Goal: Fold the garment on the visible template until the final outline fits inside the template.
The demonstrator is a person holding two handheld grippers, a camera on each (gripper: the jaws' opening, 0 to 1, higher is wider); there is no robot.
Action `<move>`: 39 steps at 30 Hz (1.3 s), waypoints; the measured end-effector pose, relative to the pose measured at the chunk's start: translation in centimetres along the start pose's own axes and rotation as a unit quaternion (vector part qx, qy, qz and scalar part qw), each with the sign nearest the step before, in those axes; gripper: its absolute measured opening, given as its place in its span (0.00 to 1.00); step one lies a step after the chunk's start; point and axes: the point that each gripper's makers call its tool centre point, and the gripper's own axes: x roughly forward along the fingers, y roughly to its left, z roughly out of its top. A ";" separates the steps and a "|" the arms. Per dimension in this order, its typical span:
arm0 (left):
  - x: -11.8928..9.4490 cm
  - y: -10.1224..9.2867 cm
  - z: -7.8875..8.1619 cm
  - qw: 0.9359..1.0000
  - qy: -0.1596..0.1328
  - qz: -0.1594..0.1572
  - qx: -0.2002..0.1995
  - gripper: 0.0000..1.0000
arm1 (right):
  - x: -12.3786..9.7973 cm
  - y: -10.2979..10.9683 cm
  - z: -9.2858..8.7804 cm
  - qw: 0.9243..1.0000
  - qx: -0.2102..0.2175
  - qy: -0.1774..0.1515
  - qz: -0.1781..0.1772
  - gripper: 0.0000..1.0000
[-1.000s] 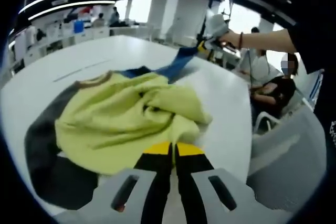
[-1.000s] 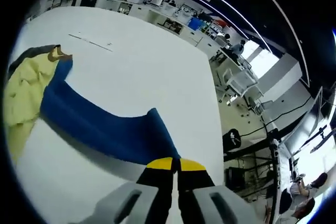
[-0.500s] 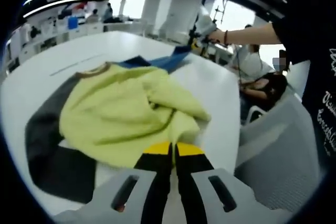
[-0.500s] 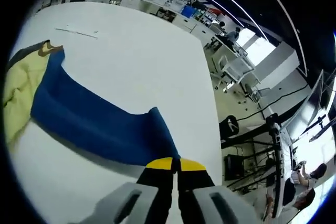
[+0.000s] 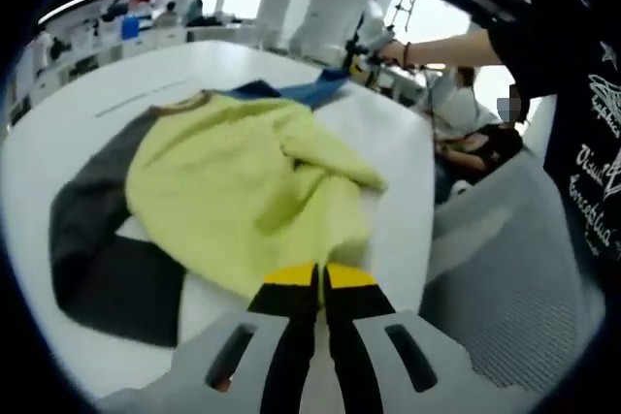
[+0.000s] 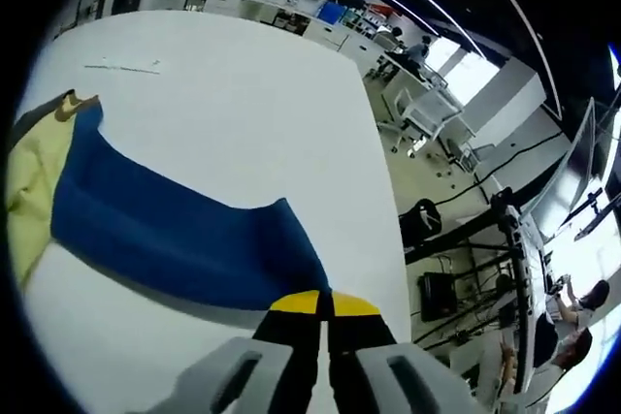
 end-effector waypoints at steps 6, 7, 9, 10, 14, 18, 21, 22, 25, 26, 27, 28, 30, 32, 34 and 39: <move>-0.1 0.7 -1.0 1.000 0.005 0.011 -0.015 0.00 | 0.6 0.3 -0.8 1.000 0.008 0.013 0.002 0.00; 0.0 0.7 -0.9 1.000 0.003 0.011 -0.016 0.00 | 0.7 0.4 -0.8 1.000 0.009 0.012 0.003 0.00; 0.1 0.6 -0.7 1.000 0.002 0.011 -0.016 0.00 | 0.7 0.7 -0.9 1.000 0.014 0.009 0.006 0.00; 0.1 0.6 -0.7 1.000 0.001 0.011 -0.015 0.00 | 0.8 0.8 -1.1 1.000 0.014 0.011 0.007 0.00; 0.2 0.6 -0.7 1.000 0.002 0.015 -0.011 0.00 | 0.7 1.2 -1.3 0.999 0.035 0.012 0.013 0.01; 0.1 0.6 -0.6 1.000 -0.003 0.018 -0.019 0.00 | 0.0 1.8 -0.5 0.999 0.045 -0.007 0.024 0.13; 0.1 0.6 -0.6 1.000 -0.005 0.019 -0.021 0.00 | -0.7 2.6 0.2 0.998 0.054 -0.019 0.039 0.24; 0.1 0.6 -0.6 1.000 -0.005 0.019 -0.021 0.00 | -0.9 2.8 0.4 0.997 0.057 -0.023 0.041 0.28; 0.0 0.5 -0.3 1.000 -0.009 0.020 -0.021 0.00 | -1.7 4.0 1.0 0.996 0.060 -0.033 0.056 0.42; 0.0 0.6 -0.1 0.999 -0.012 0.020 -0.022 0.00 | -1.9 4.2 1.1 0.996 0.062 -0.034 0.058 0.46; -0.1 0.6 -0.1 0.999 -0.014 0.020 -0.022 0.00 | -2.2 4.8 1.3 0.995 0.068 -0.037 0.067 0.50; -0.1 0.6 0.0 0.999 -0.016 0.021 -0.023 0.00 | -2.3 5.1 1.4 0.994 0.071 -0.039 0.073 0.53; -0.1 0.6 0.1 0.999 -0.017 0.021 -0.022 0.00 | -2.9 5.9 1.7 0.992 0.078 -0.044 0.085 0.55; -0.1 0.5 0.2 0.999 -0.017 0.023 -0.019 0.00 | -3.4 6.4 1.8 0.991 0.084 -0.045 0.090 0.56; -0.2 0.5 0.3 0.999 -0.019 0.026 -0.018 0.00 | -4.0 7.0 1.9 0.991 0.083 -0.047 0.093 0.58; -0.3 0.6 0.9 0.998 -0.035 0.036 -0.031 0.00 | -5.2 9.2 2.2 0.987 0.088 -0.051 0.125 0.65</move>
